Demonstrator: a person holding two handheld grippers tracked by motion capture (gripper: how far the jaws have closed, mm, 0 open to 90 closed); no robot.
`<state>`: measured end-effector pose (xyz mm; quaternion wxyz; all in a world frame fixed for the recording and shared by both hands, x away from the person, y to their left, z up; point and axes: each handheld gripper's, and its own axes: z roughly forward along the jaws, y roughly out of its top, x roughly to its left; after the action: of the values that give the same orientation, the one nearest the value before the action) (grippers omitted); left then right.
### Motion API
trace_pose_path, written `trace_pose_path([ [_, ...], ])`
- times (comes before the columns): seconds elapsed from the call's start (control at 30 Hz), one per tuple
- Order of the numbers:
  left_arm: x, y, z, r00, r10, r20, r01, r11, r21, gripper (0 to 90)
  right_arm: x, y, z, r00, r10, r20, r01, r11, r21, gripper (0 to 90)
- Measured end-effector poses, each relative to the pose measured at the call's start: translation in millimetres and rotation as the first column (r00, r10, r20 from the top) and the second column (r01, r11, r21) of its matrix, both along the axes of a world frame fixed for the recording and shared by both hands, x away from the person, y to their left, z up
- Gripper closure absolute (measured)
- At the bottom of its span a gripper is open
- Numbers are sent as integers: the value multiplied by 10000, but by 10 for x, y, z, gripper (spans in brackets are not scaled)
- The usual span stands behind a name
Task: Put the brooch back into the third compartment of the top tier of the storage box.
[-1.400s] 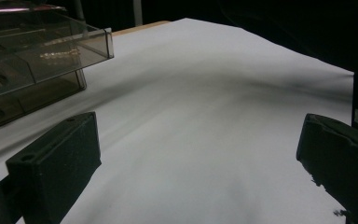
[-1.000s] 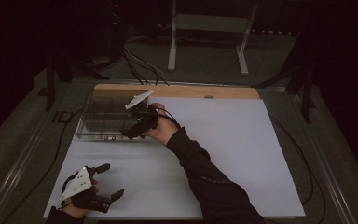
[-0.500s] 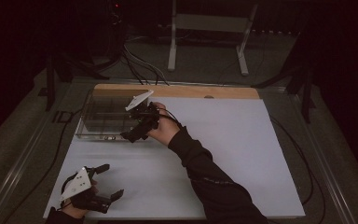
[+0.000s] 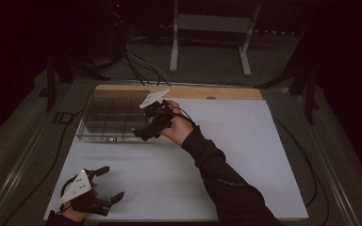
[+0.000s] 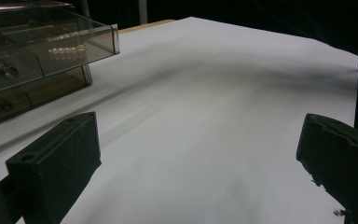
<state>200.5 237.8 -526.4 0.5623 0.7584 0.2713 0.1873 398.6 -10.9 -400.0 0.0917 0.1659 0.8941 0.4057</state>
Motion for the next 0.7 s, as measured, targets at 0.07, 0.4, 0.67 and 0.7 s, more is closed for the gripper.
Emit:
trace_pose_path([
  [0.07, -5, 4, 3, 10000, 7, 0, -7, 10000, -6, 6, -3, -68, 15, 10000, -75, 9, 75, 9999, 89, 0],
  [0.4, -12, 14, 4, 10000, 22, 13, -22, 10000, -23, 6, -110, -374, 27, 9992, -226, 323, 223, 9997, 91, 0],
  [0.67, -12, 15, 6, 10000, 12, 11, -12, 10000, -30, 6, -241, -612, -46, 9981, -444, 429, 438, 9989, 154, 0],
  [0.7, -10, 14, 4, 10000, 14, -1, -14, 10000, -30, 6, -254, -645, -62, 9976, -476, 495, 468, 9988, 171, 0],
])
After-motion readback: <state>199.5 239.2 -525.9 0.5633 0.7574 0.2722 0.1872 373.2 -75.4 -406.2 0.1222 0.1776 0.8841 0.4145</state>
